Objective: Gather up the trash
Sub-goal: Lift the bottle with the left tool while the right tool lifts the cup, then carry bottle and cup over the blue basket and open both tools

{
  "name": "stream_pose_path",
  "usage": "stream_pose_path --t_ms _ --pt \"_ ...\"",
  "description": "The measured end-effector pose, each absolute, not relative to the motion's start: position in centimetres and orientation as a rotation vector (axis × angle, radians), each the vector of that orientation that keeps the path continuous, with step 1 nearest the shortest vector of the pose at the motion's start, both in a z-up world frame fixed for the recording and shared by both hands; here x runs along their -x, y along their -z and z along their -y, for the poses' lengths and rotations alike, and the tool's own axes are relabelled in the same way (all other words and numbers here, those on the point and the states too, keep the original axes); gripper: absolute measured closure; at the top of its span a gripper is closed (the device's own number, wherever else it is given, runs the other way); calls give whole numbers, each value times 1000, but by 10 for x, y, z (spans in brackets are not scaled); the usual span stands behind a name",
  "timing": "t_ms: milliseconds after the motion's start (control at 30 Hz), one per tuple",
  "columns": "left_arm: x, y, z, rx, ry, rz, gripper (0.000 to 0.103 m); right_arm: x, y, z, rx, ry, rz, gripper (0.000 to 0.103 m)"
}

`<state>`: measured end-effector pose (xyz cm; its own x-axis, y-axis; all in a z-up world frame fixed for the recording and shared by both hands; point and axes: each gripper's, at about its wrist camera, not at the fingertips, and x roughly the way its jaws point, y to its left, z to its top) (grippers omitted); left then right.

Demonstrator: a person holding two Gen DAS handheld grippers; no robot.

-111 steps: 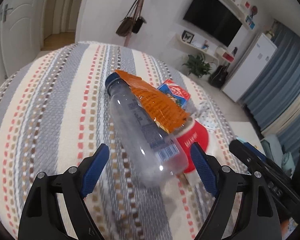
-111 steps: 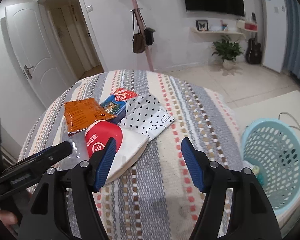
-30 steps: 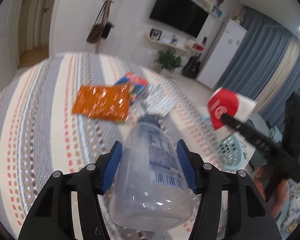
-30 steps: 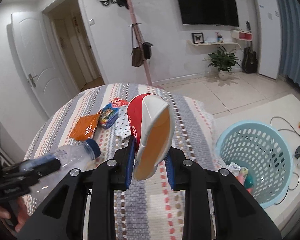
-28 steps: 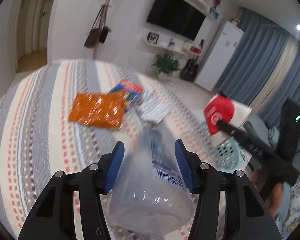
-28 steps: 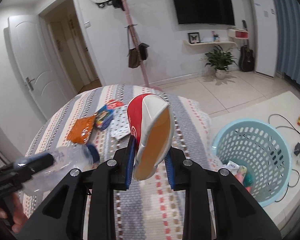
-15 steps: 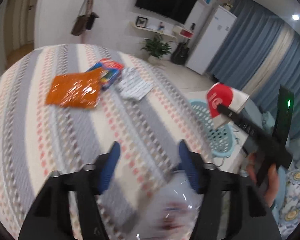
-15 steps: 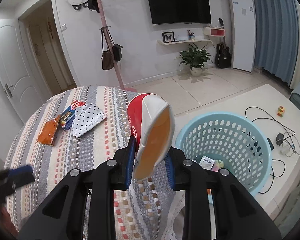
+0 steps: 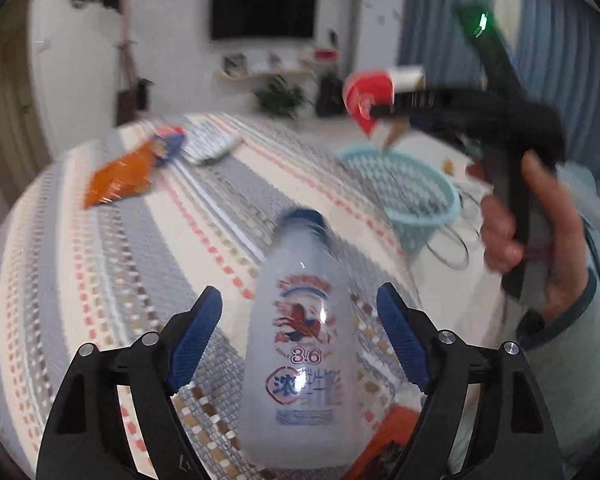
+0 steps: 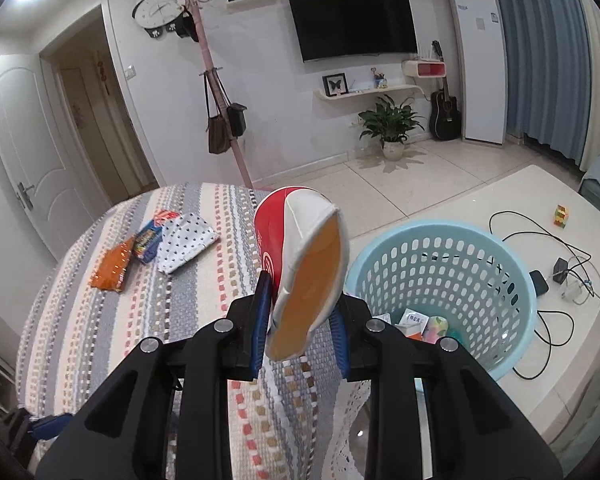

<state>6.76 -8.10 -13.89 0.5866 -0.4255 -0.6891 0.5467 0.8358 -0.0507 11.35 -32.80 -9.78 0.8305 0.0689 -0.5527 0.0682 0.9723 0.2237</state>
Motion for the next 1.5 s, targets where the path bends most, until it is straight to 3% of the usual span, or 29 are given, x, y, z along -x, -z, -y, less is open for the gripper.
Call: stream_pose_path --t_ms 67,300,467,733,1033,1433,1500 --pt "-75 148 80 -195 566 -804 27 -110 95 329 -237 -1 -585 78" --pt "-79 156 80 -146 580 -859 48 -99 91 342 -251 21 -573 78" --pt "-81 151 82 -100 580 -848 49 -93 84 350 -267 33 -554 78" --pt "-106 100 105 -55 615 -729 49 -86 66 372 -272 91 -494 78" --pt "-169 58 213 -76 759 -684 49 -94 98 440 -387 260 -565 78" --pt "-231 102 338 -91 852 -839 48 -120 155 501 -510 365 -712 75" --pt "-234 107 340 -75 850 -839 38 -122 157 504 -507 364 -716 65"
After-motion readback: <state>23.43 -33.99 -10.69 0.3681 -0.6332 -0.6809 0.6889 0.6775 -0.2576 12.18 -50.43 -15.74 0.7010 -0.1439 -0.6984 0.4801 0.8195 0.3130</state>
